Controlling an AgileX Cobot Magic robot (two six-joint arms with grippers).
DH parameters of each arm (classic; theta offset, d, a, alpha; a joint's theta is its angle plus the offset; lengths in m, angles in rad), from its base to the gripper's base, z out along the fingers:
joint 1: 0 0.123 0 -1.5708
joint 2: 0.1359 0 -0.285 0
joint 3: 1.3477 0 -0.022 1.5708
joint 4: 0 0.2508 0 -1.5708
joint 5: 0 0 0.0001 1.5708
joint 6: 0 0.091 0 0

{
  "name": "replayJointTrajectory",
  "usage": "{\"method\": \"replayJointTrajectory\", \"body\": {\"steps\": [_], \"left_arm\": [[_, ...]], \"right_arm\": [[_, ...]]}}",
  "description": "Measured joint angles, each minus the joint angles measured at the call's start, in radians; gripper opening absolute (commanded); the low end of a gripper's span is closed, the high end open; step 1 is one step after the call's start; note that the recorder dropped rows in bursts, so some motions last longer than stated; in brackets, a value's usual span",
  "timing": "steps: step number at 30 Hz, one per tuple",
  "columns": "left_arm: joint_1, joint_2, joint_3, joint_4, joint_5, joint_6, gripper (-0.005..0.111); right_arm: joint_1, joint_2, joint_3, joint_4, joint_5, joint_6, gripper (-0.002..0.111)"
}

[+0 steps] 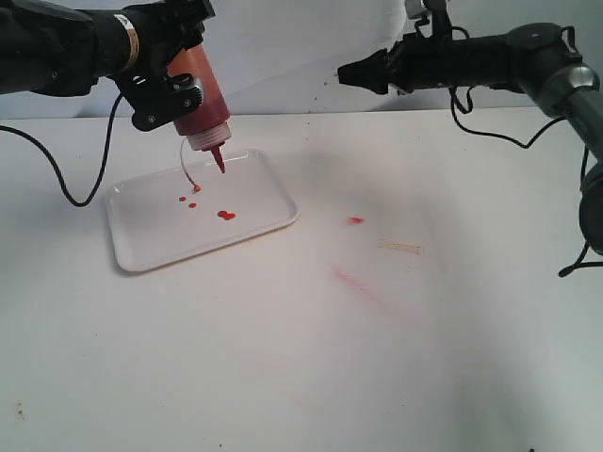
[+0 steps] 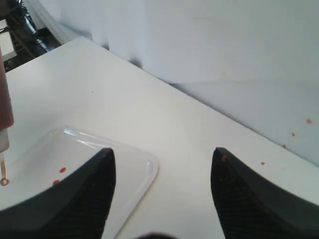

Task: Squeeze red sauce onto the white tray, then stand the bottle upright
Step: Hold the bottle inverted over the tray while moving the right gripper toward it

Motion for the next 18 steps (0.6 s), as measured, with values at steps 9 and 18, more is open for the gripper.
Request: {"method": "replayJointTrajectory", "body": {"steps": [9,18], "left_arm": [[0.0,0.0,0.0,0.0,-0.01,0.0,0.0],[0.0,0.0,0.0,0.002,-0.01,0.0,0.0]], "right_arm": [[0.109,0.018,0.0,0.008,0.086,-0.086,0.052],[0.152,-0.023,0.0,-0.087,0.092,-0.1,0.052]]}}
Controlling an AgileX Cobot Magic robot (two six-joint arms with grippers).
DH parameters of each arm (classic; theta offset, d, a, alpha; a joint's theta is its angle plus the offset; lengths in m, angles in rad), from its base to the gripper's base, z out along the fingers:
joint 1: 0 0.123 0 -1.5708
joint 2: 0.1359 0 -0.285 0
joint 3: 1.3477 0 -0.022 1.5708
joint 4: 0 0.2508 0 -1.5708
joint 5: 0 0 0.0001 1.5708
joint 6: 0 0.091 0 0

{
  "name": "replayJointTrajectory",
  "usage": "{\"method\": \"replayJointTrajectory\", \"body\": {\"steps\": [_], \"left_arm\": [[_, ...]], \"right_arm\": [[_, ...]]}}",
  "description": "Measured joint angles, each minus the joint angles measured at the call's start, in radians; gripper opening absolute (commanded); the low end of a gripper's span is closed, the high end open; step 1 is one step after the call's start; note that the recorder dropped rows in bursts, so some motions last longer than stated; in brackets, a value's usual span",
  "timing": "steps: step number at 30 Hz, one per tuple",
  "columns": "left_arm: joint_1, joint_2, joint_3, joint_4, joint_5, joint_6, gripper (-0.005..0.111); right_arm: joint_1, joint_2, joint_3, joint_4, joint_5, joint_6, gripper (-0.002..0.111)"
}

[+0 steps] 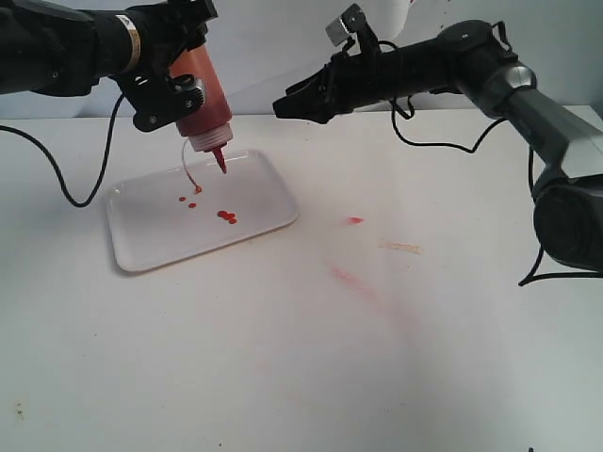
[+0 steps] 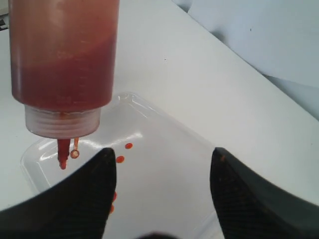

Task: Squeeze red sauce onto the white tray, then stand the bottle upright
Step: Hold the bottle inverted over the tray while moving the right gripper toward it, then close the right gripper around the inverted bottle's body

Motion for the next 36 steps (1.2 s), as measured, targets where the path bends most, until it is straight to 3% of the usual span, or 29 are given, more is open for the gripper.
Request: {"method": "replayJointTrajectory", "body": {"steps": [16,23,31,36], "left_arm": [[0.0,0.0,0.0,0.002,0.0,0.0,0.0],[0.0,0.0,0.0,0.002,0.0,0.0,0.0],[0.0,0.0,0.0,0.002,0.0,0.0,0.0],[0.0,0.0,0.0,0.002,0.0,0.0,0.0]], "right_arm": [[-0.023,-0.094,0.0,-0.127,0.058,0.24,0.052],[0.066,-0.169,0.014,-0.323,0.06,0.349,0.051],[0.165,-0.322,0.241,-0.419,0.065,0.318,0.05],[0.212,-0.347,0.286,-0.417,0.066,0.288,0.067]]}}
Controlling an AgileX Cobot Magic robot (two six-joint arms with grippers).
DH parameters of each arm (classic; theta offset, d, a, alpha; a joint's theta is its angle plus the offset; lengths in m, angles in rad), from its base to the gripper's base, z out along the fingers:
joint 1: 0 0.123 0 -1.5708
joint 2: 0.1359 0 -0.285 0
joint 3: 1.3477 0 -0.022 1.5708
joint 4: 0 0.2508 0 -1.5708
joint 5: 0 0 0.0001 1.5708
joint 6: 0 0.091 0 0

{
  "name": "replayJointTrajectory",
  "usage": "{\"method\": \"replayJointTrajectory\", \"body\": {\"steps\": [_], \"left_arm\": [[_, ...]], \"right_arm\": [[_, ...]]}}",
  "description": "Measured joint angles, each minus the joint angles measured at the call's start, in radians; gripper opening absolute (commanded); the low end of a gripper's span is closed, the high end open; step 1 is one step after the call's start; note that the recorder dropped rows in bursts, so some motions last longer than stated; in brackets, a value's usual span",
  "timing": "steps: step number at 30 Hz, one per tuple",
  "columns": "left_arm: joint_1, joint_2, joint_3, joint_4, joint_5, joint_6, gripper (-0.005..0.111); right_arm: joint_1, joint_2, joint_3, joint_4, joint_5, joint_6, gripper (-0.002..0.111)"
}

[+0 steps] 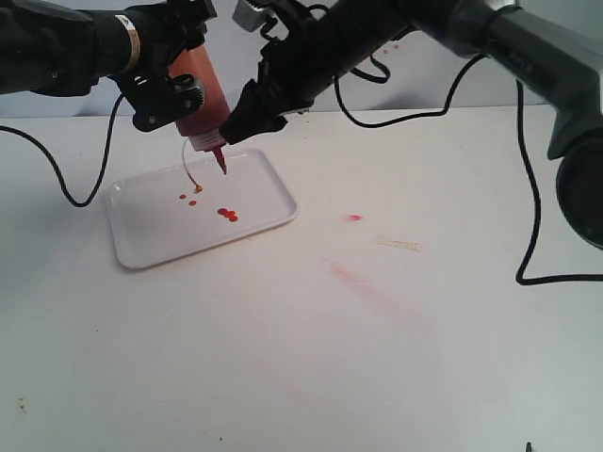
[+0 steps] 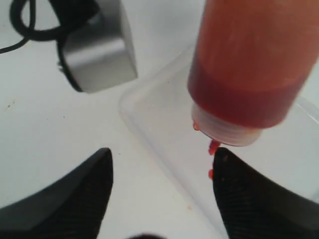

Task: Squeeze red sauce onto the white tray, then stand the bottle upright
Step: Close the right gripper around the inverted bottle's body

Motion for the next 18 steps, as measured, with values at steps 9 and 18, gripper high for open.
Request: {"method": "replayJointTrajectory", "body": {"steps": [9,18], "left_arm": [[0.0,0.0,0.0,0.0,0.0,-0.009,0.0],[0.002,0.0,0.0,0.004,0.029,-0.01,0.0]], "right_arm": [[0.074,0.0,0.006,-0.006,-0.136,0.011,0.087],[0.12,0.0,0.006,-0.128,-0.298,0.134,0.087]]}}
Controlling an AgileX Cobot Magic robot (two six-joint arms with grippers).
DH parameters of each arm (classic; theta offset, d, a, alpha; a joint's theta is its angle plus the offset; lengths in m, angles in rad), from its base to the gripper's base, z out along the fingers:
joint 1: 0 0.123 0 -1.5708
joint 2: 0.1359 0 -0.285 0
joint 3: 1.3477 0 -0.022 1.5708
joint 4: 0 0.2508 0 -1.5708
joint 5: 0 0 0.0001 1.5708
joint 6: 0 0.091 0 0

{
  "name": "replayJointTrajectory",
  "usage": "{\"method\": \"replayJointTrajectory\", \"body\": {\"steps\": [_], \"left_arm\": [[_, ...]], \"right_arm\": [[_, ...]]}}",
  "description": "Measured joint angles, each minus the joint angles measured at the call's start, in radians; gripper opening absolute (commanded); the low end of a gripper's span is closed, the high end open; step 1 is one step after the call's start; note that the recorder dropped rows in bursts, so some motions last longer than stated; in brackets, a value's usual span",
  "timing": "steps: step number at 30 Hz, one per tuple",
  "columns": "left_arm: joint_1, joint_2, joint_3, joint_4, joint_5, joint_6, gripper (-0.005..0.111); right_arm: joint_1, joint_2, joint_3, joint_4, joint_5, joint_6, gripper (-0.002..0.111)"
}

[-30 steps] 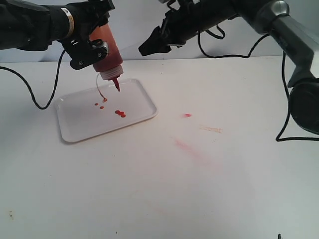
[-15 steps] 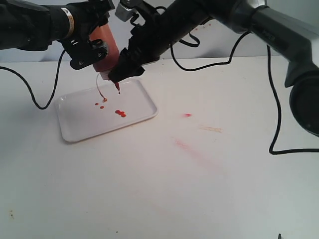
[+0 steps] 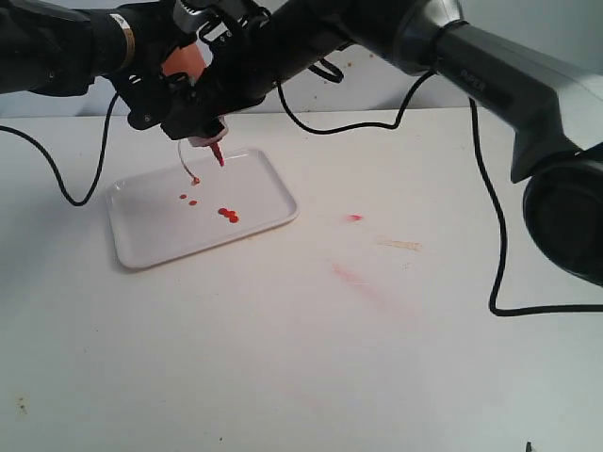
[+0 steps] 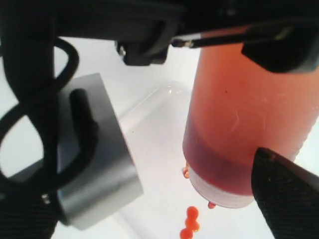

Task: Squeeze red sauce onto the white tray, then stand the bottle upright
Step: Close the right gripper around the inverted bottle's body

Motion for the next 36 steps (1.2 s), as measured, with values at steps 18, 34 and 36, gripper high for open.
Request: {"method": "replayJointTrajectory", "body": {"steps": [18,34,36], "left_arm": [[0.026,-0.004,-0.002,0.0,0.017,0.0,0.0],[0.028,-0.013,-0.002,-0.004,-0.036,-0.008,0.0],[0.028,-0.013,-0.002,-0.004,-0.036,-0.008,0.0]], "right_arm": [[0.06,0.088,0.0,-0.256,-0.245,0.308,0.07],[0.043,0.156,0.01,-0.225,-0.37,0.32,0.07],[0.043,0.154,0.01,-0.225,-0.359,0.32,0.07]]}}
